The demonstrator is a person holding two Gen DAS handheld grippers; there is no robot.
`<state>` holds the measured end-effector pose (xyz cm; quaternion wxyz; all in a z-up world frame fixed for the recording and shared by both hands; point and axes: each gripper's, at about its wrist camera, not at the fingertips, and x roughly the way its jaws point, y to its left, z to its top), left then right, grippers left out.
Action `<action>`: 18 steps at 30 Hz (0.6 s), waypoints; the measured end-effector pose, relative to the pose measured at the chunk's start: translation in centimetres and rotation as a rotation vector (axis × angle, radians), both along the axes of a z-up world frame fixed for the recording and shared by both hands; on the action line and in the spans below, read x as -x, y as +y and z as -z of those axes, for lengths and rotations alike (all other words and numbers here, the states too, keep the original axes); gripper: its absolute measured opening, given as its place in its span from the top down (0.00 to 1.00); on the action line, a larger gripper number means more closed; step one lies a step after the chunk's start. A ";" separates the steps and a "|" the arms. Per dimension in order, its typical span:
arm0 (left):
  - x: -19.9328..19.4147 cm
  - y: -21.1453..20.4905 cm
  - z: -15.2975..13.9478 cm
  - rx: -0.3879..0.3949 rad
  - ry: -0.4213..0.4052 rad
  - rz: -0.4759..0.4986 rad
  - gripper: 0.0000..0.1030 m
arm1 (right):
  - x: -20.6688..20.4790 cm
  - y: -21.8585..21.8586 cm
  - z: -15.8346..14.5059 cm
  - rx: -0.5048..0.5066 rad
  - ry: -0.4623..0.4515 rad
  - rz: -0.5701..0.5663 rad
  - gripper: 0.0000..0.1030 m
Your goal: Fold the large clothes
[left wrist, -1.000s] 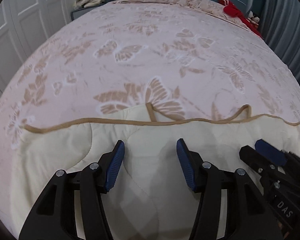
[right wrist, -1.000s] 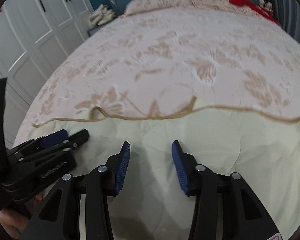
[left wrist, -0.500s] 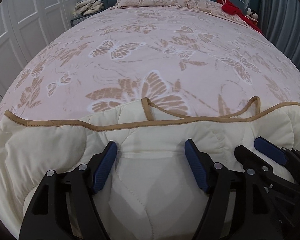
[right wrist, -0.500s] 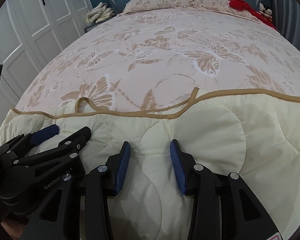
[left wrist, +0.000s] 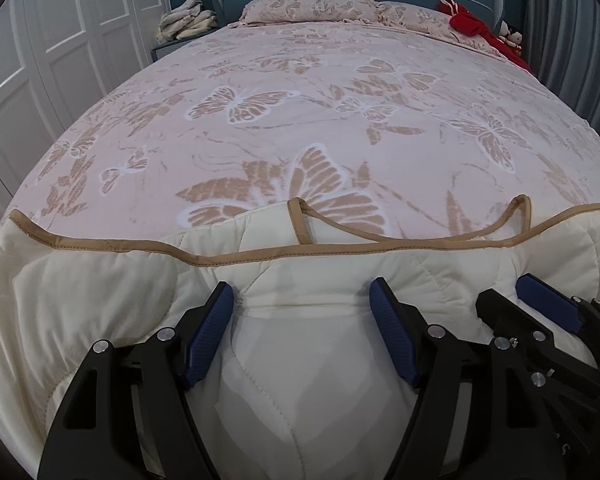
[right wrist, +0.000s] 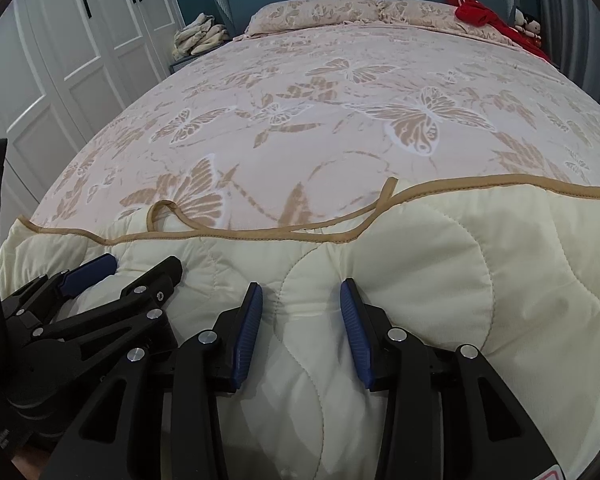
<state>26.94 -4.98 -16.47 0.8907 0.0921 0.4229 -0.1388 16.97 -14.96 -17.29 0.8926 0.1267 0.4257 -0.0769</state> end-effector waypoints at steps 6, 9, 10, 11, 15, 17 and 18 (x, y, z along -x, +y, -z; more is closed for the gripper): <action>0.1 -0.1 0.1 -0.002 -0.013 -0.005 0.34 | -0.1 0.0 0.1 0.000 -0.008 0.004 0.61; 0.2 -0.2 0.2 -0.006 -0.022 -0.009 0.34 | -0.1 0.0 0.1 0.004 -0.012 0.007 0.62; 0.3 -0.2 0.2 -0.007 -0.025 -0.010 0.34 | -0.1 0.0 0.2 0.005 -0.013 0.007 0.62; 0.3 -0.2 0.3 -0.008 -0.027 -0.011 0.34 | -0.1 0.1 0.2 0.009 -0.016 0.009 0.62; 0.2 -0.3 0.3 -0.012 -0.026 -0.014 0.34 | -0.1 0.1 0.2 0.013 -0.024 0.015 0.62; 0.0 -0.2 0.1 -0.007 -0.010 -0.010 0.34 | -0.2 0.1 0.1 0.010 -0.016 0.016 0.62; -0.1 -0.1 -0.1 0.000 0.003 -0.007 0.33 | -0.2 0.1 -0.1 0.007 -0.009 0.015 0.62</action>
